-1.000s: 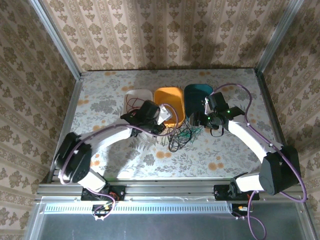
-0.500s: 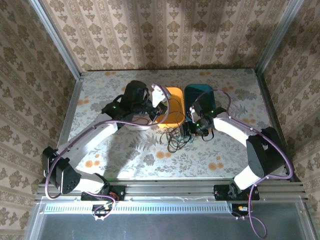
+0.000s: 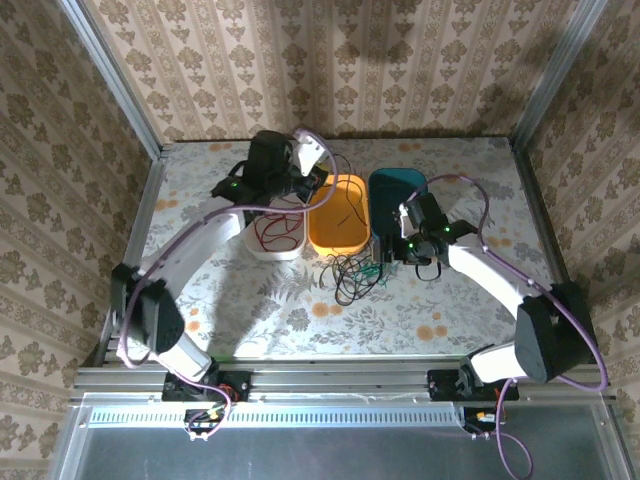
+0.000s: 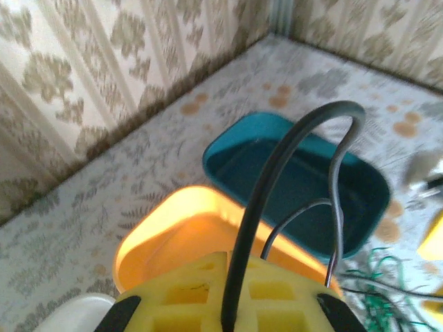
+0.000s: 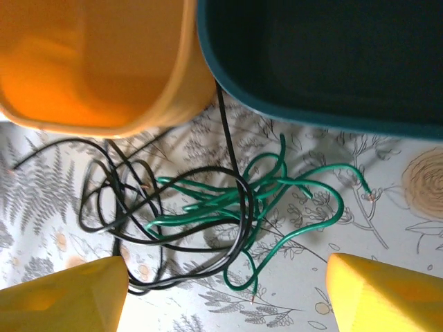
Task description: Untangle the cables
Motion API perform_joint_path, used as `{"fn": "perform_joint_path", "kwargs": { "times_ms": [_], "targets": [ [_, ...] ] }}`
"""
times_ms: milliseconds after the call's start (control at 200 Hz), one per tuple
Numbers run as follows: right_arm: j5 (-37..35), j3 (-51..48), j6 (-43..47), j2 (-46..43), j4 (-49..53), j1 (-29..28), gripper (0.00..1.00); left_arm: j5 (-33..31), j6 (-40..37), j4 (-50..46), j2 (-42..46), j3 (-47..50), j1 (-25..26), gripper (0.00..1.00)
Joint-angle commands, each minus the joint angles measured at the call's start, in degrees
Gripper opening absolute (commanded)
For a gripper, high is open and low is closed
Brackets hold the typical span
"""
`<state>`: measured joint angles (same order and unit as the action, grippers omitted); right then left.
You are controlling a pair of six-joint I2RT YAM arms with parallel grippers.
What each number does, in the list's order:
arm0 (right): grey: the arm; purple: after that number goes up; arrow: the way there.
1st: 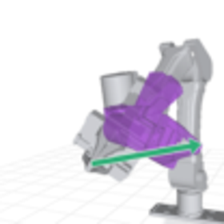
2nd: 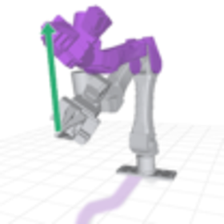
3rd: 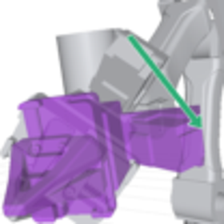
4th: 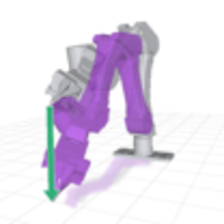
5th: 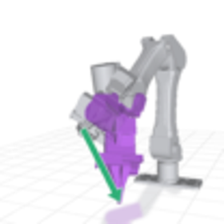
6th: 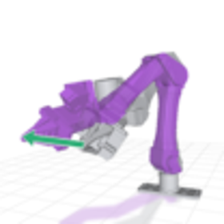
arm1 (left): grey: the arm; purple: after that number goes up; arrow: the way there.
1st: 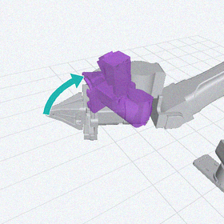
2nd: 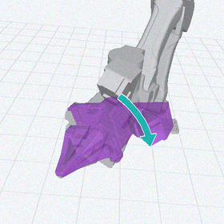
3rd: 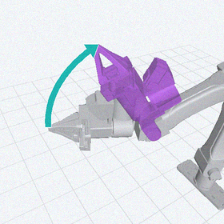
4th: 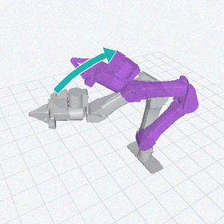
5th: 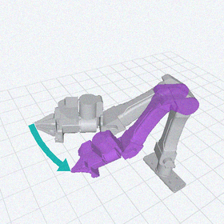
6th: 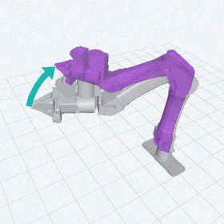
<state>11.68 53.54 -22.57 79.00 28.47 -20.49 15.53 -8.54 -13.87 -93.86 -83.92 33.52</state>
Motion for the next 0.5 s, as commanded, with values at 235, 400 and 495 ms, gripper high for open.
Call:
{"fn": "perform_joint_path", "kwargs": {
  "times_ms": [235, 400, 495],
  "targets": [
    [-4.10, -0.65, -1.13, -3.67, 0.78, -0.01, 0.77, -7.34, 0.52, -6.66, -19.05, -13.40, -0.91, 0.00],
    [-4.66, -0.55, -0.72, -3.94, 1.32, -0.03, 0.77, -5.07, 0.49, -12.02, -23.04, -17.98, -1.24, 0.00],
    [-4.83, -0.37, -0.55, -3.84, 1.32, -0.03, 0.77, -3.86, 0.23, -13.42, -23.85, -18.10, -1.35, 0.00]
  ]
}}
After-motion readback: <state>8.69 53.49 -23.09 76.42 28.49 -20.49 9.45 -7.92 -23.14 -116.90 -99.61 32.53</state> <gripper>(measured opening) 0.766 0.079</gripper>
